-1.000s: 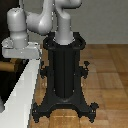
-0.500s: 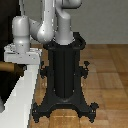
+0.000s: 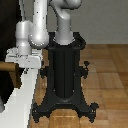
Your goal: Open the door by pressing down and pulling on the handle.
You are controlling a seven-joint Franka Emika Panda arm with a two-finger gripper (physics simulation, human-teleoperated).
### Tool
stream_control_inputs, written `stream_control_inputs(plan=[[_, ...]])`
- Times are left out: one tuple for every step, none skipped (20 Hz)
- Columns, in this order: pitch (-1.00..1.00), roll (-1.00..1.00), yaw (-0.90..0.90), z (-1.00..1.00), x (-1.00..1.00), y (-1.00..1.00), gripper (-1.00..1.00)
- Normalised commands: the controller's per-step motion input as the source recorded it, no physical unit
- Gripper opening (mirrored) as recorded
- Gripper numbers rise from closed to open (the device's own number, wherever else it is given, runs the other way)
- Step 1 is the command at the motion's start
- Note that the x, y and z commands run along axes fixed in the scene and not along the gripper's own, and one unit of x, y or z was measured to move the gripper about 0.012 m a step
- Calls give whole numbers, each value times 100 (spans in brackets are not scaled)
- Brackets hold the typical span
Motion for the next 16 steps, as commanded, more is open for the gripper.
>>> stream_control_inputs(plan=[[0, 0, 0, 0, 0, 0, -100], [0, 0, 0, 0, 0, 0, -100], [0, 0, 0, 0, 0, 100, -100], [0, 0, 0, 0, 0, 100, -100], [0, 0, 0, 0, 0, 100, -100], [0, 0, 0, 0, 0, 100, -100], [0, 0, 0, 0, 0, 100, -100], [0, 0, 0, 0, 0, 100, -100], [0, 0, 0, 0, 0, 100, -100], [0, 0, 0, 0, 0, 100, -100], [0, 0, 0, 0, 0, 100, -100], [0, 0, 0, 0, 0, 100, -100], [0, 0, 0, 0, 0, 100, -100], [0, 0, 0, 0, 0, 100, -100], [0, 0, 0, 0, 0, 100, -100], [0, 0, 0, 0, 0, 100, -100]])
